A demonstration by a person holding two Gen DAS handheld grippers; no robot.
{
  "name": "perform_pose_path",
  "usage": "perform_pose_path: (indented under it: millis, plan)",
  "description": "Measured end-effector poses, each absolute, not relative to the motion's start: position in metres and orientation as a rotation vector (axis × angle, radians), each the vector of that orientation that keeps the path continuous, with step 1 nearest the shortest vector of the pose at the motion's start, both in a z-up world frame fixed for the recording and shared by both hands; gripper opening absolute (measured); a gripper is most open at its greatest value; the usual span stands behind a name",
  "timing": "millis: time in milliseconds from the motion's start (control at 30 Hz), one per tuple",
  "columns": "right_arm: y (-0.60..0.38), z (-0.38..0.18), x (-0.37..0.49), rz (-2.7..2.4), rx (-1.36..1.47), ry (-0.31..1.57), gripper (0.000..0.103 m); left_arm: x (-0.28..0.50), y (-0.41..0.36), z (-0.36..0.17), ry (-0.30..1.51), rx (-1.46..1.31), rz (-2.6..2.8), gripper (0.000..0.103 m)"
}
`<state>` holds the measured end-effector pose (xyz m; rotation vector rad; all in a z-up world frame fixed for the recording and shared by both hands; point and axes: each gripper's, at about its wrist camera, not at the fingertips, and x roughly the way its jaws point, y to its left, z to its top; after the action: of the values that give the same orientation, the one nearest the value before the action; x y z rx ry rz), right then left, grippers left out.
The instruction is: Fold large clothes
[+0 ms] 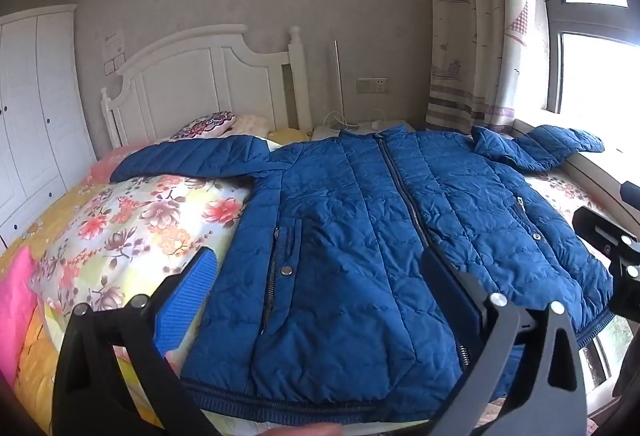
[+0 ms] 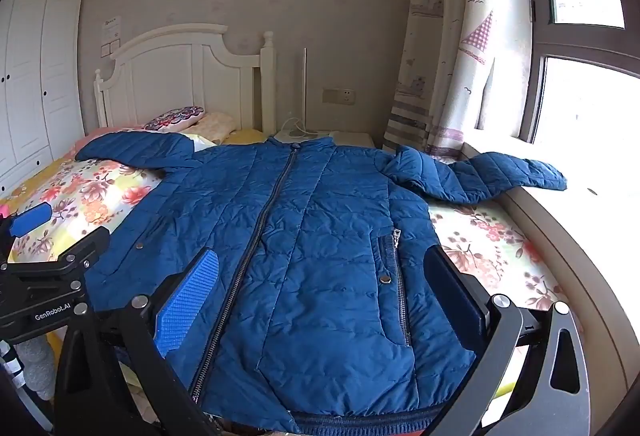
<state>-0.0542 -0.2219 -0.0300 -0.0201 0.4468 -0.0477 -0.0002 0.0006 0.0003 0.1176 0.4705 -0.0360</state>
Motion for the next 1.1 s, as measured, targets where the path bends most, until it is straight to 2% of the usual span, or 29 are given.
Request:
perform_pose_path:
  millis: [1100]
  plan:
    - [-0.2261, -0.0300, -0.0555, -0.038, 0.002, 0.449, 0.098, 0.0022, 0.0080, -0.0061, 0.493, 0.104, -0.033, 0.101]
